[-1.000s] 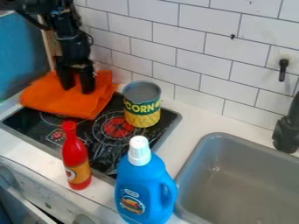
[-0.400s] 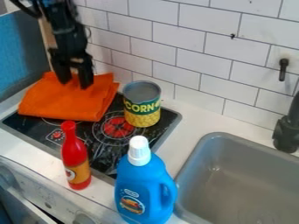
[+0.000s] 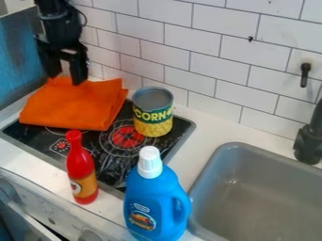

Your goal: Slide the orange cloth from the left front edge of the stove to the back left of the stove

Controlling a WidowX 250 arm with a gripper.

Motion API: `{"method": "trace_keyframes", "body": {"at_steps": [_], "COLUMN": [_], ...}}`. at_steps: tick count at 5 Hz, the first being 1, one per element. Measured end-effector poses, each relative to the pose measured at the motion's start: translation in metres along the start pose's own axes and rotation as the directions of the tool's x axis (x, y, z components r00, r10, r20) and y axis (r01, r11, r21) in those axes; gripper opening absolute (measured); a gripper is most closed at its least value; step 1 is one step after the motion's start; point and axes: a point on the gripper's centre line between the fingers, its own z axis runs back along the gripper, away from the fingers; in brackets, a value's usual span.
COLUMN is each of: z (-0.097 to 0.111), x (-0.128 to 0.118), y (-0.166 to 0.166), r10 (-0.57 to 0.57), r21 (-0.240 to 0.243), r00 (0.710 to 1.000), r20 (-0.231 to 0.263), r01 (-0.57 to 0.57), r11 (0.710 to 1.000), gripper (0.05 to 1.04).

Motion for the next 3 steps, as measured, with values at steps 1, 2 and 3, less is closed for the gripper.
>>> {"method": "trace_keyframes", "body": {"at_steps": [1, 2, 3], "z": [0.02, 0.034, 0.04], "x": [-0.023, -0.039, -0.046], "y": [-0.001, -0.006, -0.012], "r10": [0.009, 0.01, 0.014], "r21": [0.056, 0.07, 0.008], "r00": [1.0, 1.0, 0.999], "r20": [-0.002, 0.002, -0.034], "r01": [-0.009, -0.01, -0.014], "r11": [0.998, 0.997, 1.0], "gripper": [1.001, 1.001, 1.001]}}
